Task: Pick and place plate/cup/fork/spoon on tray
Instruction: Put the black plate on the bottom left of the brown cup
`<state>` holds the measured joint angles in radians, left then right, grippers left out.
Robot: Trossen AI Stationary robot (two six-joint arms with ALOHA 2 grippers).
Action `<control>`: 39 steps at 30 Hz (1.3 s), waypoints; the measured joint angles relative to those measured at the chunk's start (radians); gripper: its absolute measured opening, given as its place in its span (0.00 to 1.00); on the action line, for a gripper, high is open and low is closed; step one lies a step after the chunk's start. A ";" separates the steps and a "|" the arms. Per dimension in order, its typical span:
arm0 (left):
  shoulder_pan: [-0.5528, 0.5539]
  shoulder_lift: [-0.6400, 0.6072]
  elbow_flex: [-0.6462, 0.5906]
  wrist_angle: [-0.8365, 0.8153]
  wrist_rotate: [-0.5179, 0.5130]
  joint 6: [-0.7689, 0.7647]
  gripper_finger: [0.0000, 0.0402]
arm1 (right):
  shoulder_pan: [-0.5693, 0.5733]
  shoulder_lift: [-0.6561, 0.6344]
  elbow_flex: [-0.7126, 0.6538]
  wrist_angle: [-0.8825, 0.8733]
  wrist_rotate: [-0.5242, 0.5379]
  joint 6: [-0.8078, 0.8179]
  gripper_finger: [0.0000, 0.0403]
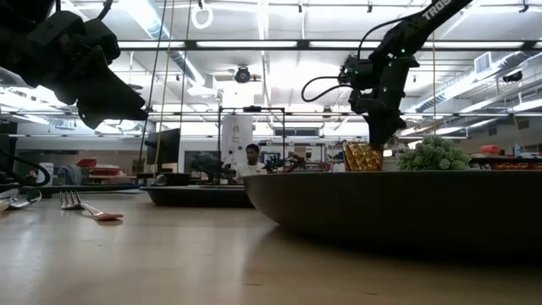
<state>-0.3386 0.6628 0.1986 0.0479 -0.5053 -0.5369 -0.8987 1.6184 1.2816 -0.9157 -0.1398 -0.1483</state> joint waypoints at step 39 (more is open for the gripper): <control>0.000 0.000 0.000 0.000 -0.015 0.000 0.43 | 0.452 0.000 0.233 -0.005 -0.056 -0.036 0.36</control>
<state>-0.3386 0.6628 0.1986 0.0475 -0.5205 -0.5365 -0.4466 1.6184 1.5142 -0.9211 -0.1963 -0.1845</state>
